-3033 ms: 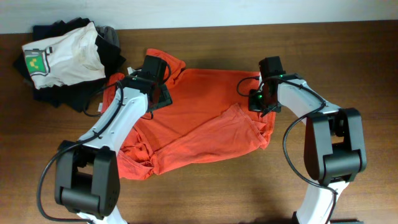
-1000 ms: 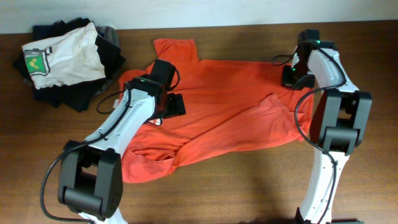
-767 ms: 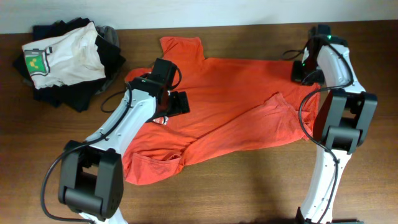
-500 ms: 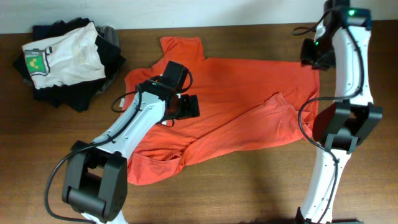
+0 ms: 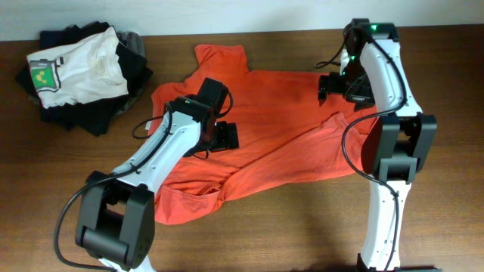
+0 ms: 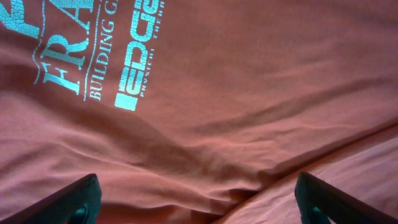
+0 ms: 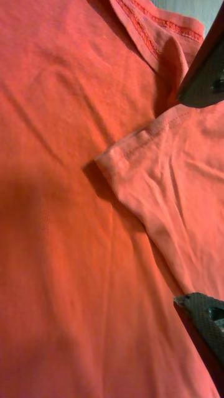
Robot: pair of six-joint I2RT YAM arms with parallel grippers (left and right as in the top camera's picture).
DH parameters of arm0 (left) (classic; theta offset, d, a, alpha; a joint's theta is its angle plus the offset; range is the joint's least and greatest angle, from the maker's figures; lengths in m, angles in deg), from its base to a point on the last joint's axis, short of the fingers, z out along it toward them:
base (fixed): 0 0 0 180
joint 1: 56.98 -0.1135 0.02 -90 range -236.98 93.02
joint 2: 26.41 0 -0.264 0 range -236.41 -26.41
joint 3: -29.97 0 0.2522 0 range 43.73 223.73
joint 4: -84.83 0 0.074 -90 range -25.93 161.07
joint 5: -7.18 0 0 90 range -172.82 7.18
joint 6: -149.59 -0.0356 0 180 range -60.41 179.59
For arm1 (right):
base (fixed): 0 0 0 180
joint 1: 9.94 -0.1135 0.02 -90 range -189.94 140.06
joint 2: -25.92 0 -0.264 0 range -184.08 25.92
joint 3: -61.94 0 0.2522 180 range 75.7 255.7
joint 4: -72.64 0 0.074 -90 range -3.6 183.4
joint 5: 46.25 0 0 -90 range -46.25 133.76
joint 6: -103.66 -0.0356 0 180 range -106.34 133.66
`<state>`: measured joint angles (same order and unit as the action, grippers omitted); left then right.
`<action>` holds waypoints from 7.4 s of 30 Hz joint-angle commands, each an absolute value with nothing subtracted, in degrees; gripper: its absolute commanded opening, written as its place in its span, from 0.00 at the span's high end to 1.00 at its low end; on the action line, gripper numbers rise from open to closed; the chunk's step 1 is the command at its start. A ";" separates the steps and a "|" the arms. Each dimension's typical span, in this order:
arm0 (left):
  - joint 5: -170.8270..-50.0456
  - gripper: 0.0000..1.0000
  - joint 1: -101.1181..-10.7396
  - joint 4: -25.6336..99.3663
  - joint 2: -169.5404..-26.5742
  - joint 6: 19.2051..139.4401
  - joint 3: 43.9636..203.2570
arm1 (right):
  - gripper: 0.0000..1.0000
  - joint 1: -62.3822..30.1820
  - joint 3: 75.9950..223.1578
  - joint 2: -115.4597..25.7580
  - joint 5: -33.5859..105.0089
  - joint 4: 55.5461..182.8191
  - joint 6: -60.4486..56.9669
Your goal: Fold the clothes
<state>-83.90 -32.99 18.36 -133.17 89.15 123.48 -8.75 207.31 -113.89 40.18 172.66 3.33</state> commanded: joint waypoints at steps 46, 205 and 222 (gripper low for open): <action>-82.87 0.01 -33.32 18.93 -133.54 88.21 123.44 | 0.96 -7.67 198.83 -98.52 45.95 178.56 -4.84; -71.20 0.01 -32.29 6.19 -117.35 117.08 98.19 | 0.02 -3.91 141.85 -35.57 36.66 172.50 -10.35; -68.08 0.59 -37.62 8.51 -124.45 117.82 98.13 | 0.02 -3.91 141.85 -35.57 36.86 172.46 -7.77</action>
